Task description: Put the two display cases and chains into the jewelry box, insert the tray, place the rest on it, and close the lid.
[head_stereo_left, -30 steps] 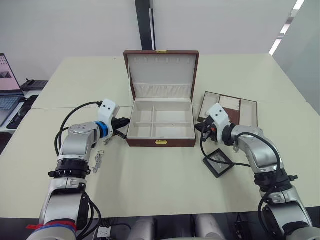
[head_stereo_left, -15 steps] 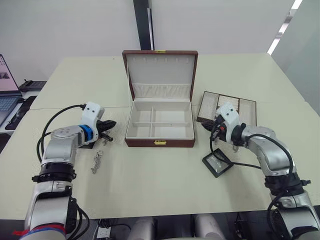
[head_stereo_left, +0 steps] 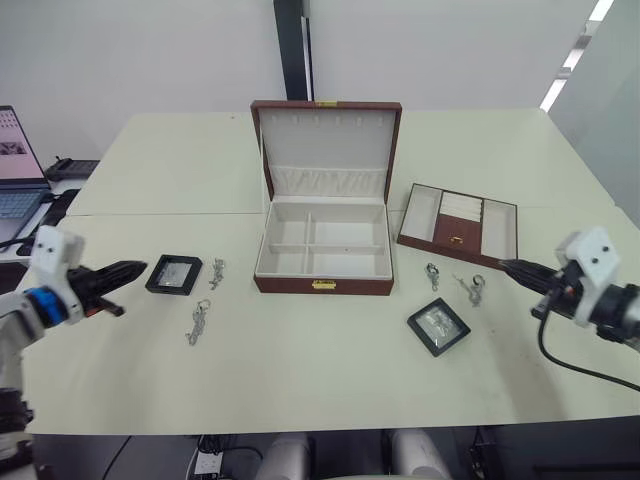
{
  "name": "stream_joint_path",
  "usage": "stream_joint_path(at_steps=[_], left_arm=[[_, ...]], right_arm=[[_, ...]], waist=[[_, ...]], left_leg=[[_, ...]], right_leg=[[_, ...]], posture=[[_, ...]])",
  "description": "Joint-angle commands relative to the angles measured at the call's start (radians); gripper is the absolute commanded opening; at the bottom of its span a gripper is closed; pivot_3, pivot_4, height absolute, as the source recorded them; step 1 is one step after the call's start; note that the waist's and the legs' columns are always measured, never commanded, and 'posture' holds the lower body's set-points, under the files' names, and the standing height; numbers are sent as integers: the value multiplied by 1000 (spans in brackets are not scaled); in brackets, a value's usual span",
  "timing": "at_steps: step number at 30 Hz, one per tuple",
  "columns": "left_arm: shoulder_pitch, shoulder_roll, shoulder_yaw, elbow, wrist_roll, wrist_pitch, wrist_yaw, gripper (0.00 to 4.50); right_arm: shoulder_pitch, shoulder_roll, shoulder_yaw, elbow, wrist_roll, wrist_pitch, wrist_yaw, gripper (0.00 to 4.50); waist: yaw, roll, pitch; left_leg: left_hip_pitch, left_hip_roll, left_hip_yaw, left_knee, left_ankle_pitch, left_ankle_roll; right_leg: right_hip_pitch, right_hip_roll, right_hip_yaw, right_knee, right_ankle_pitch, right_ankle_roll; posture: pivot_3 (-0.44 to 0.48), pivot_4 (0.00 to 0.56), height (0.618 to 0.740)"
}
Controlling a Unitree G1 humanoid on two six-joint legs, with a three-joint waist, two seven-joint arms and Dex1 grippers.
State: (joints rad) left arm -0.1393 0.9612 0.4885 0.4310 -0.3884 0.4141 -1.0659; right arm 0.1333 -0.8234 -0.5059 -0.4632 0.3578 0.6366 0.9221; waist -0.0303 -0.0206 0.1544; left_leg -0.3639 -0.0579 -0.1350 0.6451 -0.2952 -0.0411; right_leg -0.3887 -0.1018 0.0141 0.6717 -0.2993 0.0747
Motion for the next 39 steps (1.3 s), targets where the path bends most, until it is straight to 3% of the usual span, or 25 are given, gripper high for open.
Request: stream_joint_path(at_steps=[1,3,6,10,19,39], left_arm=[[45,58,75,108,11,-87,-16,1483],[79,78,89,168,21,-127,-20,2097],[176,94,96,173,31,-160,-50,3069],[252,76,118,132,9,-170,-56,4376],[311,38,132,31,-20,-138,-32,4500],[324,23,119,-39,-34,-129,-27,4500]], right_arm=[[114,-47,-128,-22,3,-74,85,0],[182,-68,-175,8,-16,-120,123,0],[232,-99,-236,69,-19,-152,164,563],[261,-136,-262,117,-9,-159,216,1657],[292,-161,-227,129,-12,-166,256,4472],[276,-162,-200,113,-9,-145,247,4472]], waist=[[-1,0,0],[-1,0,0],[-3,0,0],[0,0,0],[3,0,0],[2,0,1]], left_leg=[[0,0,0,0,0,0],[0,0,1,0,0,0],[1,0,1,0,-1,1],[1,2,1,0,-1,1],[0,3,0,0,-2,2],[1,3,0,0,-2,2]], right_leg=[[0,0,0,0,0,0],[0,0,0,0,0,0],[1,0,0,-1,0,0],[1,0,0,-2,0,0],[5,0,-2,-7,0,0],[5,0,-2,-7,0,0]], posture=[[0,150,740],[0,150,740],[0,150,740],[0,150,740],[0,150,740],[0,150,740]])
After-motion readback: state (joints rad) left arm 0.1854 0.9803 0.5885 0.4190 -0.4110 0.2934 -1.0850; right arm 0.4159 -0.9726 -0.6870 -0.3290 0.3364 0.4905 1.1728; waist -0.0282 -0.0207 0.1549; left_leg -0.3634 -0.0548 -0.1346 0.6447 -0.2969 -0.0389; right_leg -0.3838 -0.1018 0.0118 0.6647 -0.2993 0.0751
